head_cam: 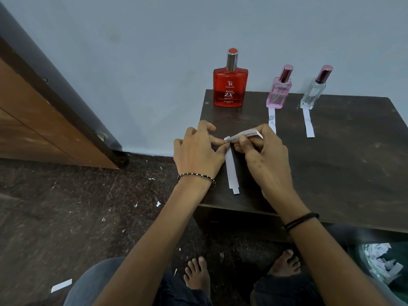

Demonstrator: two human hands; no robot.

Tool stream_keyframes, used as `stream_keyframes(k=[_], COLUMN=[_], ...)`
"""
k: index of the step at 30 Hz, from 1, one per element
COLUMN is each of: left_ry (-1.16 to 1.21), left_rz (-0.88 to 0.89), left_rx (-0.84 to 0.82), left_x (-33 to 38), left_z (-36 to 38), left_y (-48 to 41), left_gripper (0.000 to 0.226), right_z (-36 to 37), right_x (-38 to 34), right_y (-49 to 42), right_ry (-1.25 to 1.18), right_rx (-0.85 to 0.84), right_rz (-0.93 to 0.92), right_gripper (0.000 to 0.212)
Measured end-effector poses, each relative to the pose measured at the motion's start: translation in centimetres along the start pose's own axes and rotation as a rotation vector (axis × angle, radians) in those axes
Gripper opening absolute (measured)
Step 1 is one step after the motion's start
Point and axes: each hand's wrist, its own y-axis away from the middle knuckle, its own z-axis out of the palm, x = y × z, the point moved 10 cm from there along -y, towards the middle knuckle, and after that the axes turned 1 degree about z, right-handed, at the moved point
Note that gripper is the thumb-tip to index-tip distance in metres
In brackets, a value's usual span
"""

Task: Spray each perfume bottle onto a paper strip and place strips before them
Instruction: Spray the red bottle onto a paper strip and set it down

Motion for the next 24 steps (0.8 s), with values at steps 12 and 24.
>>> stream_keyframes(k=[12, 24], left_ry=[0.107, 0.924], left_rz=[0.12, -0.254], left_rx=[0.009, -0.162], left_x=[1.5, 0.2], left_z=[-0.3, 2.3], left_y=[0.2, 0.5], left_gripper=[0.02, 0.017], right_z=[-2.2, -1.9], right_x=[-1.4, -5.1], right_y=[-0.3, 1.3], right_ry=[0.029, 0.262], right_rx=[-0.003, 0.067], right_rz=[-0.1, -0.461], right_gripper=[0.007, 0.016])
